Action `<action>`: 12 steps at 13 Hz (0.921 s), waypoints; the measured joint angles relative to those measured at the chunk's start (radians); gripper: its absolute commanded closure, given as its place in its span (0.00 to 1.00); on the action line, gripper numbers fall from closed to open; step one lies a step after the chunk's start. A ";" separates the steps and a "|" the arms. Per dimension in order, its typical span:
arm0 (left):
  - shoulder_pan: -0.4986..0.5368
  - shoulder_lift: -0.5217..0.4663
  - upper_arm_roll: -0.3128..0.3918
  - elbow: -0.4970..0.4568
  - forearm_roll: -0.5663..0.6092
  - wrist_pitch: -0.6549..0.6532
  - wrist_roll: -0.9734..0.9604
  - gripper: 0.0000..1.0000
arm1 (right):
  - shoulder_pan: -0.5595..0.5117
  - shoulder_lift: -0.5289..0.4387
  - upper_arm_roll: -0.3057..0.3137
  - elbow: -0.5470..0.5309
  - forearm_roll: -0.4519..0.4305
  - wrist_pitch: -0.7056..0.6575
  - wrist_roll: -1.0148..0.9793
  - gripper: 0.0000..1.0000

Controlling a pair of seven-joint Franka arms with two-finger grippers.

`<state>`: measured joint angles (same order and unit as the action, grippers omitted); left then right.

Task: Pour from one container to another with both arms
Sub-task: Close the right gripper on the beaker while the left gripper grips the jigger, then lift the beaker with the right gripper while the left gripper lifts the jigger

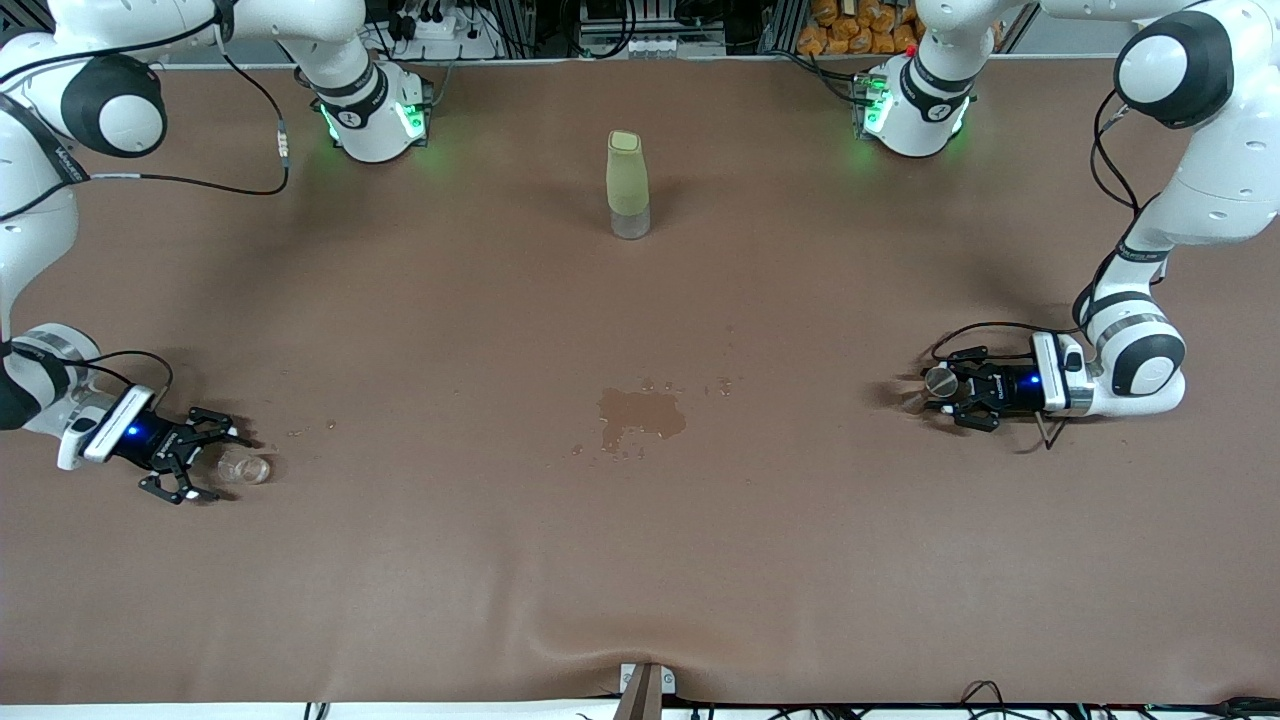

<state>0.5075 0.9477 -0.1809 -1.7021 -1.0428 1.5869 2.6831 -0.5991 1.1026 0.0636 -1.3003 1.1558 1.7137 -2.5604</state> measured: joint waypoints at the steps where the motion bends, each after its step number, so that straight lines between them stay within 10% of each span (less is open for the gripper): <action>1: 0.000 0.002 0.000 0.000 -0.004 0.000 0.002 0.49 | 0.004 0.002 0.000 0.000 0.007 0.000 0.000 0.00; 12: -0.011 0.011 0.000 0.002 -0.021 0.000 0.005 0.65 | 0.042 0.028 0.000 0.000 0.046 0.003 0.000 0.00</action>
<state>0.4966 0.9589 -0.1813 -1.7004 -1.0637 1.5869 2.6882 -0.5574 1.1304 0.0639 -1.3002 1.2020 1.7171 -2.5604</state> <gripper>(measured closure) 0.612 0.000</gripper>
